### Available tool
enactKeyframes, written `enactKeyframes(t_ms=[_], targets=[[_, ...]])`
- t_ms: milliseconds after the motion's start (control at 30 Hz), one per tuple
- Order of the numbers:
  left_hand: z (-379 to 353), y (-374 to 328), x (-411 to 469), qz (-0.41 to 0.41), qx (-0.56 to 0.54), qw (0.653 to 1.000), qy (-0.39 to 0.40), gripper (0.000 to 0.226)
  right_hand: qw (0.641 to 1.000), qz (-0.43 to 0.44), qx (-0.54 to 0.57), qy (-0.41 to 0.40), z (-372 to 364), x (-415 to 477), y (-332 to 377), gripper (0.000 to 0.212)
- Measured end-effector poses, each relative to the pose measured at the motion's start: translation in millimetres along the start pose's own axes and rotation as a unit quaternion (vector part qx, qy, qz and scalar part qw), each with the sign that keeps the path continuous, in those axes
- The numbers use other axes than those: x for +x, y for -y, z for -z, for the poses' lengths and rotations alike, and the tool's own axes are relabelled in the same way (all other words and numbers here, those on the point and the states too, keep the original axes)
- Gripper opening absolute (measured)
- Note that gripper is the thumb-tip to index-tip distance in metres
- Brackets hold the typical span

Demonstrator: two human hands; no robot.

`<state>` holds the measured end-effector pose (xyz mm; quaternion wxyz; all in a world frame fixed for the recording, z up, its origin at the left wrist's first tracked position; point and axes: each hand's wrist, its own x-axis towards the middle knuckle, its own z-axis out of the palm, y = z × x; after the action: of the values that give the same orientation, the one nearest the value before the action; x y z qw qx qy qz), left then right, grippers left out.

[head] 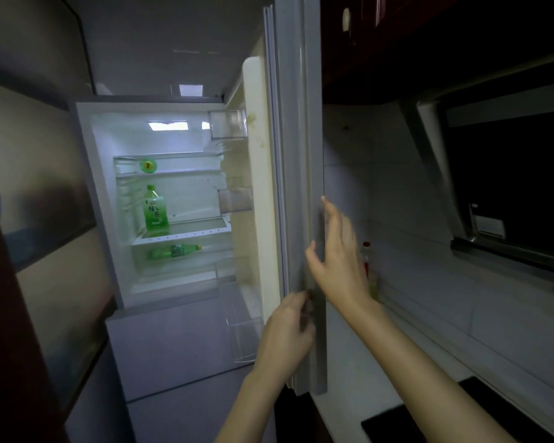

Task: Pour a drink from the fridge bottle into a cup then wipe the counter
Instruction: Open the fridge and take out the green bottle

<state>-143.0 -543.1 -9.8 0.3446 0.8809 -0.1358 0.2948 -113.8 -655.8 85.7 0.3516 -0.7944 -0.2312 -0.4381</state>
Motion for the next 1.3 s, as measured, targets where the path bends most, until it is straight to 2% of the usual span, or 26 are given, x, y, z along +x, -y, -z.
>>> enactKeyframes(t_ms=[100,200,300,467,633,833,1133,1300], targets=[[23,9,-1,0.013,-0.011,0.997,-0.072,0.031,0.997,0.047,-0.056,-0.036,3,-6,16,0.075],[61,34,-2,0.05,-0.005,0.988,-0.149,0.03,0.993,0.104,-0.062,-0.014,-7,-11,42,0.077],[103,67,-4,0.085,0.043,0.979,-0.182,0.03,0.989,0.139,-0.047,0.017,-33,-16,65,0.073],[155,135,-7,0.088,0.074,0.982,-0.147,0.039,0.986,0.151,-0.018,0.062,-104,-22,94,0.065],[207,197,-5,0.068,0.188,0.976,-0.089,0.046,0.984,0.146,-0.011,0.101,-190,-12,131,0.055],[259,272,8,0.069,0.25,0.962,-0.09,0.048,0.985,0.113,-0.032,0.128,-285,0,171,0.056],[290,359,15,0.104,0.218,0.968,-0.072,0.053,0.984,0.084,-0.052,0.151,-375,6,196,0.057],[290,390,36,0.098,0.192,0.973,-0.081,0.051,0.983,0.069,-0.055,0.161,-417,24,191,0.057]])
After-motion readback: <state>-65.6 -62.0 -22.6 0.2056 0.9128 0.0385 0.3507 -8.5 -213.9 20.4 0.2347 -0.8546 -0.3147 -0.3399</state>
